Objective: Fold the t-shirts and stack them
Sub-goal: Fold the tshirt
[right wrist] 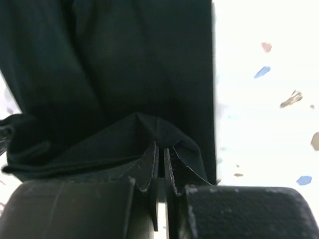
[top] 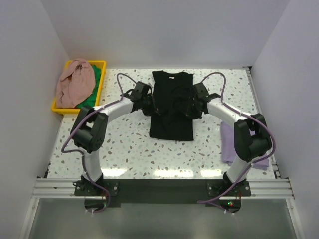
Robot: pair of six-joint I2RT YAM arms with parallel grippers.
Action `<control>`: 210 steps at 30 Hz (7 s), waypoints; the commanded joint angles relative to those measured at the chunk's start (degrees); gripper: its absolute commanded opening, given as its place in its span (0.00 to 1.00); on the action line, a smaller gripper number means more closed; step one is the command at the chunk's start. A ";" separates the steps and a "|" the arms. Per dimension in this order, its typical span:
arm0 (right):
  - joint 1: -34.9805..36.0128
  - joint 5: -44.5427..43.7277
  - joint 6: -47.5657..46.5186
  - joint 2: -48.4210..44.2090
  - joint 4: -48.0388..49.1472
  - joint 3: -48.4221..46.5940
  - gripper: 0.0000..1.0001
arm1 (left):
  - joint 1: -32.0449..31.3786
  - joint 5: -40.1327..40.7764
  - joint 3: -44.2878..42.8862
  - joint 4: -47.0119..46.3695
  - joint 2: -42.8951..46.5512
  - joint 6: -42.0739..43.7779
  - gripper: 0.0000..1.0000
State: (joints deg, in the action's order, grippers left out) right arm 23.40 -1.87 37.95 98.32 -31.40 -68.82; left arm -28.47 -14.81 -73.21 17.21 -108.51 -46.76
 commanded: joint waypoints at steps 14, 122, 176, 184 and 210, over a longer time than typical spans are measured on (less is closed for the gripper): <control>-6.70 5.91 -1.39 10.75 1.78 -14.59 0.00 | 4.82 1.27 -13.36 -0.25 -7.06 0.01 0.00; 11.15 -5.69 -8.05 -19.50 4.94 11.54 0.61 | -2.12 5.40 34.81 -17.83 28.10 -7.65 0.14; 7.01 6.53 -27.49 40.71 10.04 -51.85 0.39 | 3.24 3.03 19.68 -20.02 2.78 -6.24 0.12; 6.92 6.00 -27.58 40.46 9.69 -51.59 0.33 | 3.42 2.68 19.86 -20.20 2.25 -6.41 0.12; 2.27 -0.94 -19.58 27.80 13.29 -37.97 0.04 | 3.77 2.77 22.32 -20.82 1.98 -8.87 0.00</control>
State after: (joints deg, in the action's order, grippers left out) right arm 26.15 -0.56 17.56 128.92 -20.01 -107.00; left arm -25.36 -13.67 -52.23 -4.54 -105.06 -55.96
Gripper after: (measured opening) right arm 0.072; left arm 0.025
